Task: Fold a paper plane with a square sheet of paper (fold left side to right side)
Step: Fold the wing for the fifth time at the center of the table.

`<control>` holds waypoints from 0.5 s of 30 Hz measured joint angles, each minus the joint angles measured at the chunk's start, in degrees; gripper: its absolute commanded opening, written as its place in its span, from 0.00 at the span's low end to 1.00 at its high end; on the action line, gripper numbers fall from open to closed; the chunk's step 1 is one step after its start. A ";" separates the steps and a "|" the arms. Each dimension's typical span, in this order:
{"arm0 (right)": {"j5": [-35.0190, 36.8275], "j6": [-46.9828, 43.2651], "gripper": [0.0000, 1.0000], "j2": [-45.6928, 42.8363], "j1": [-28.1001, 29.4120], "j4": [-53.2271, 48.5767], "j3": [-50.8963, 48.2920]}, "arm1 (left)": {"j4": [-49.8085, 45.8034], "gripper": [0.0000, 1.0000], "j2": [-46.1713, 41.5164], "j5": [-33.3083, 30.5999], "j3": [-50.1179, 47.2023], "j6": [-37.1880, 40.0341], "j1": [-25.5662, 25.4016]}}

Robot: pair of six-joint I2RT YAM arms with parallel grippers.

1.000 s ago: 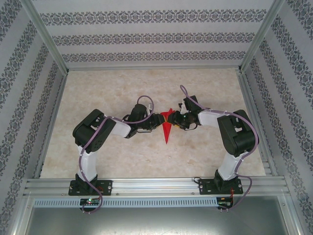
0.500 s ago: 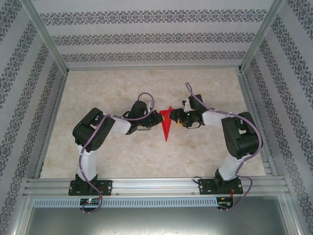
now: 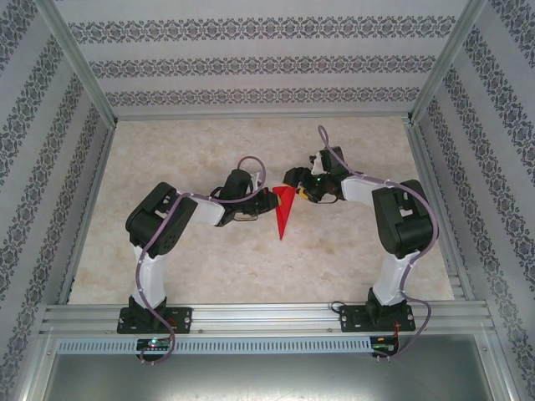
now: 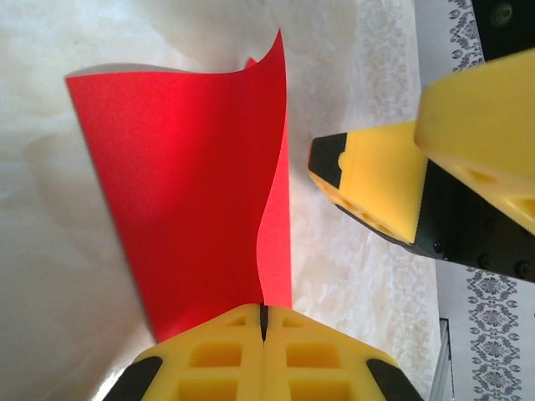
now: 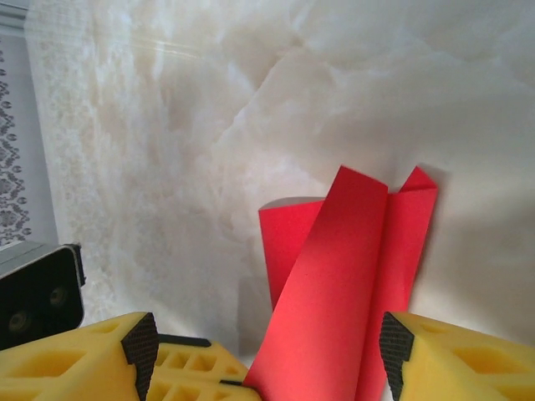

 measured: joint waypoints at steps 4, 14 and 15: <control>0.02 0.68 0.73 1.60 0.66 -0.46 0.79 | -0.22 0.00 0.17 0.02 0.00 0.00 0.00; 0.04 0.63 0.73 3.17 1.03 -1.03 2.60 | -0.42 0.00 0.26 0.00 0.00 0.02 0.00; 0.17 0.61 0.73 3.41 1.03 -1.29 2.86 | -0.42 0.00 0.26 0.00 0.00 0.04 0.00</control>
